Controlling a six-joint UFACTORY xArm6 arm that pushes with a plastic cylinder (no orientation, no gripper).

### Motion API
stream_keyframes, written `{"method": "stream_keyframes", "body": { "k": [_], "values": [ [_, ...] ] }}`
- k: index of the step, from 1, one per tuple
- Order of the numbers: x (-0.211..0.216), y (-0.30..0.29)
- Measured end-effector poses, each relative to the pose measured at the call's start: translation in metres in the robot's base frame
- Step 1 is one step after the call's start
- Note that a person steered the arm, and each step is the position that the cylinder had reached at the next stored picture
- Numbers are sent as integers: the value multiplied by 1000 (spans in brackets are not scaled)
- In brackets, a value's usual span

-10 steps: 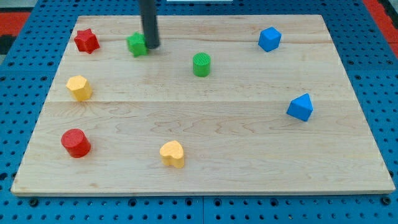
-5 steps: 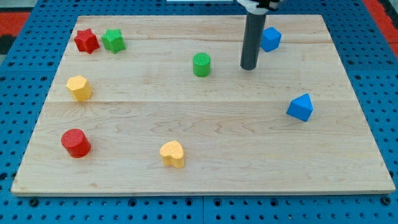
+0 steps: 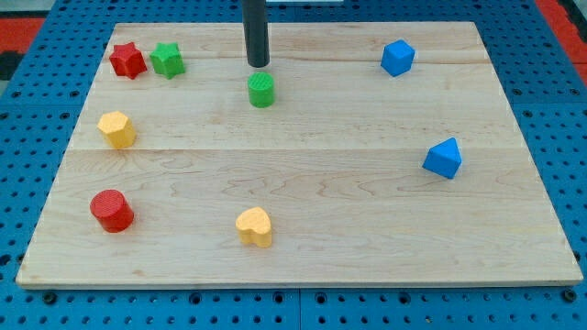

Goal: Push the green circle to the left side of the board

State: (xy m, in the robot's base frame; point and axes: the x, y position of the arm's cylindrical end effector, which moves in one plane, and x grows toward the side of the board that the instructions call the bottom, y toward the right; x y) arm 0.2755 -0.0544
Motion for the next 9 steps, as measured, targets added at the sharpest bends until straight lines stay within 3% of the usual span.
{"method": "stream_keyframes", "body": {
  "k": [2, 3, 4, 5, 6, 7, 9],
  "values": [
    [17, 20],
    [52, 53],
    [75, 46],
    [32, -1],
    [26, -43],
    [71, 7],
    [32, -81]
  ]
}}
